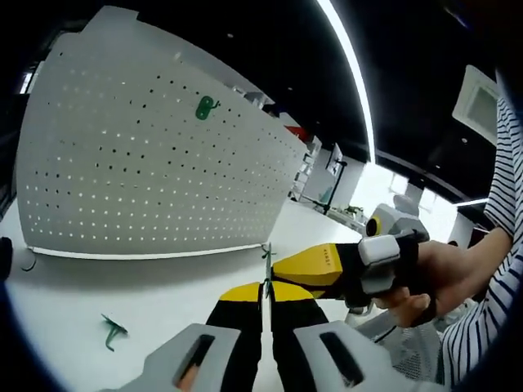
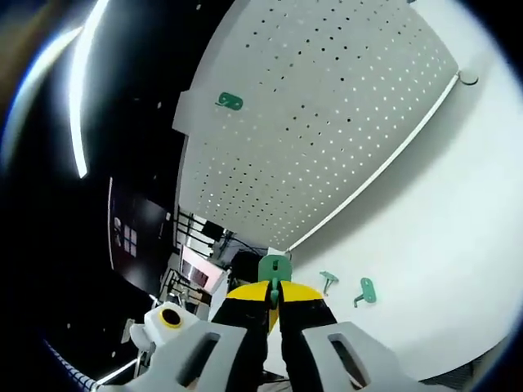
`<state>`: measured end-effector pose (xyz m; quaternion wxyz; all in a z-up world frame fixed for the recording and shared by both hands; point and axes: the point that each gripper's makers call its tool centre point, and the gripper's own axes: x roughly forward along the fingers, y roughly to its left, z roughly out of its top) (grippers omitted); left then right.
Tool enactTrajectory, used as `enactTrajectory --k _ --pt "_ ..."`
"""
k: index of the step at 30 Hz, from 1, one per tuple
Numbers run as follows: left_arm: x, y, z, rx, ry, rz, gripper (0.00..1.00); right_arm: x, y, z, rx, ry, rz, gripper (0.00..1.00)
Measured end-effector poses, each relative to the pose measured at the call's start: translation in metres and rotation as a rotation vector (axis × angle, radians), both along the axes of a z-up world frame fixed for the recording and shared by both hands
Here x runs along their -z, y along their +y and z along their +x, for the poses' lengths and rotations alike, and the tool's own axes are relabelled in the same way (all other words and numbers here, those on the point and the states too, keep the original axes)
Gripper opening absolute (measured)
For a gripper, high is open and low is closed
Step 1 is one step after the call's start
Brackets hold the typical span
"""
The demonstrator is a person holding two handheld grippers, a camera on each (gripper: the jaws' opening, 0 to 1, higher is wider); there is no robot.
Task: Insert the hook assembly into the mounting plate slot until the hook locks in place.
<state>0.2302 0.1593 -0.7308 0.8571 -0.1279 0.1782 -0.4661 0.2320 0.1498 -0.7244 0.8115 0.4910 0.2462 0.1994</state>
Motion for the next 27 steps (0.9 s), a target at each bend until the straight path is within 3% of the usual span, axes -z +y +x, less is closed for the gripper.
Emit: enactTrajectory --k 3,6,8,12,16,18,21,23,26,27 --pt "-0.003 0.005 -0.001 0.012 -0.012 0.002 0.01 0.001 0.001 0.0 -0.016 0.002 0.007 0.0" --pt "-0.006 0.007 -0.002 0.024 -0.026 0.015 0.02 -0.005 0.006 -0.001 -0.052 -0.053 -0.079 0.0" --pt "-0.011 0.009 -0.001 0.021 -0.041 0.013 0.02 -0.012 0.01 0.0 -0.067 -0.091 -0.107 0.0" --pt "-0.017 0.013 0.001 0.013 -0.038 0.006 0.03 -0.017 0.013 0.001 -0.089 -0.105 -0.122 0.0" --pt "-0.018 0.016 0.001 0.021 -0.032 0.029 0.03 -0.021 0.019 0.0 -0.146 -0.172 -0.234 0.0" --pt "-0.017 0.021 0.004 -0.005 -0.066 0.078 0.06 -0.023 0.022 0.0 -0.168 -0.198 -0.276 0.0" --pt "-0.021 0.018 -0.001 0.017 -0.037 0.052 0.11 -0.026 0.025 -0.001 -0.192 -0.239 -0.347 0.0" --pt "-0.022 0.02 -0.001 0.012 -0.048 0.056 0.13 -0.027 0.026 -0.001 -0.209 -0.263 -0.388 0.0" --pt "-0.021 0.022 -0.003 0.006 -0.036 0.055 0.21 -0.031 0.031 -0.003 -0.248 -0.336 -0.489 0.0" --pt "-0.02 0.023 -0.004 0.004 -0.034 0.056 0.24 -0.03 0.035 -0.005 -0.265 -0.332 -0.485 0.0"
